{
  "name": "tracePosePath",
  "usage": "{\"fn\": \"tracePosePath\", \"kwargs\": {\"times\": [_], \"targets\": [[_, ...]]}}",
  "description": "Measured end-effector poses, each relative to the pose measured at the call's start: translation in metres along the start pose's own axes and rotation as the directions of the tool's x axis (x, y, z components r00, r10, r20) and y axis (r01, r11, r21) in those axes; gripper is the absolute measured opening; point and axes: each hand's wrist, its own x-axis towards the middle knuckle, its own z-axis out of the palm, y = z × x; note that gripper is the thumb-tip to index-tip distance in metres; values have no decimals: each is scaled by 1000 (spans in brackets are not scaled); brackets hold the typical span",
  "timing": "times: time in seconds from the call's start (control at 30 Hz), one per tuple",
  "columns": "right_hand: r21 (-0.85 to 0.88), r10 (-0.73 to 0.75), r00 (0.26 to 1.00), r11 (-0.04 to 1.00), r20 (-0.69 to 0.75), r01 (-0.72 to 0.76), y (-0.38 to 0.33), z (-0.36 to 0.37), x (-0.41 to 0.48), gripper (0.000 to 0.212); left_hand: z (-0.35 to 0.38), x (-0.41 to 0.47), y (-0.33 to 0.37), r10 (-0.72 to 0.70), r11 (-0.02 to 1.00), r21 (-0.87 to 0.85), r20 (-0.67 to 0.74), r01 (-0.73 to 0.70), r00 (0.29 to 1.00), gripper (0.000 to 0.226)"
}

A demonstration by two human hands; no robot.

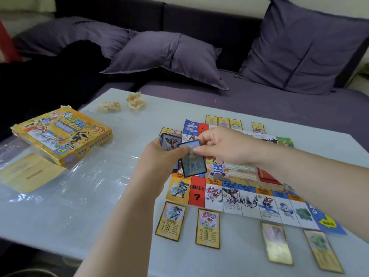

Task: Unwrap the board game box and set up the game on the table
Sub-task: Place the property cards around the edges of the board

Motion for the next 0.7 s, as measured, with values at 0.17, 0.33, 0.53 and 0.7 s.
{"fn": "tracePosePath", "kwargs": {"times": [0.17,0.33,0.53,0.7], "targets": [[585,136,984,791,119,-180,5,18,6,17,1,5,0,-20,964,-266,-107,-9,994,22],[867,275,961,470,36,-167,9,26,29,6,4,15,-3,-191,872,-479,-155,95,969,15],[813,307,932,582,-192,-25,18,35,59,12,11,27,-10,-234,871,-464,-103,162,967,12],[635,264,895,772,-361,29,43,20,103,16,7,44,-18,-319,754,-633,-119,176,940,13]]}}
